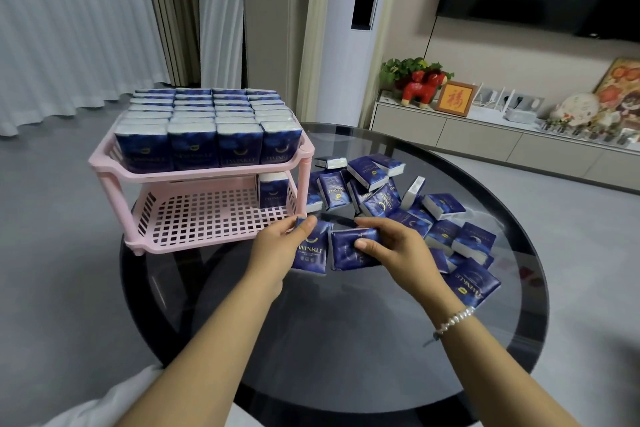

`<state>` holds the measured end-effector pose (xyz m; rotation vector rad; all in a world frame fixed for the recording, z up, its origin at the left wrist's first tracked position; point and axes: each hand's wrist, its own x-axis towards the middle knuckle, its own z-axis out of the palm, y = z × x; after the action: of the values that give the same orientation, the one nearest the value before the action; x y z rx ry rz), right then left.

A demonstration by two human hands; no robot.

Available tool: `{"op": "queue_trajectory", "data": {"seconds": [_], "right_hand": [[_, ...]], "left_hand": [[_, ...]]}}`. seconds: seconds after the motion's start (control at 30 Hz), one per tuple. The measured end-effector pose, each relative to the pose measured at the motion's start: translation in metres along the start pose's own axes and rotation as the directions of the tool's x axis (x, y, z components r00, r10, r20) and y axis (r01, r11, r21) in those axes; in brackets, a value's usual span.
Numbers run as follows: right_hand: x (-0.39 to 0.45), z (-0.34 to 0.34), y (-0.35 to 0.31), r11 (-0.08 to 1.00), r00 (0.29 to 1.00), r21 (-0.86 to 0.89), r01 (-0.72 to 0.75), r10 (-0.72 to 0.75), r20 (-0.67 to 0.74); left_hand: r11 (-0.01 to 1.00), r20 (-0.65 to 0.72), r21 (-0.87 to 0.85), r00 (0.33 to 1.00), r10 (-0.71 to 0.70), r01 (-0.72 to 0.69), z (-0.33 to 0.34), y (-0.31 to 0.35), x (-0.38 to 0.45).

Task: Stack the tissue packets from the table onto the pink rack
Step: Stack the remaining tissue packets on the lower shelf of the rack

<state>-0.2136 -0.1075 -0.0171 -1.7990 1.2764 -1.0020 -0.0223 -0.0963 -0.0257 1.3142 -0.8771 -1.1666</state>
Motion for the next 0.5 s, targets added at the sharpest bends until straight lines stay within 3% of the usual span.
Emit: {"op": "queue_trajectory", "data": {"seconds": [0.13, 0.3, 0.4, 0.5], "right_hand": [[0.0, 0.0, -0.006, 0.996, 0.996, -0.074, 0.049, -0.043, 0.078], [0.005, 0.0, -0.009, 0.998, 0.999, -0.065, 0.024, -0.021, 0.042], [0.007, 0.0, -0.01, 0.982, 0.996, -0.17, 0.087, -0.084, 0.024], [0.008, 0.001, -0.012, 0.982, 0.99, -0.127, 0.138, -0.138, 0.006]], "left_hand": [[0.999, 0.168, 0.039, 0.986, -0.023, 0.016, 0.004, 0.003, -0.004], [0.995, 0.295, 0.009, 0.951, -0.093, 0.095, 0.005, 0.004, -0.007], [0.983, 0.411, -0.052, 0.901, -0.138, 0.174, 0.004, 0.007, -0.009], [0.985, 0.465, -0.073, 0.879, -0.104, 0.156, 0.004, 0.004, -0.007]]}}
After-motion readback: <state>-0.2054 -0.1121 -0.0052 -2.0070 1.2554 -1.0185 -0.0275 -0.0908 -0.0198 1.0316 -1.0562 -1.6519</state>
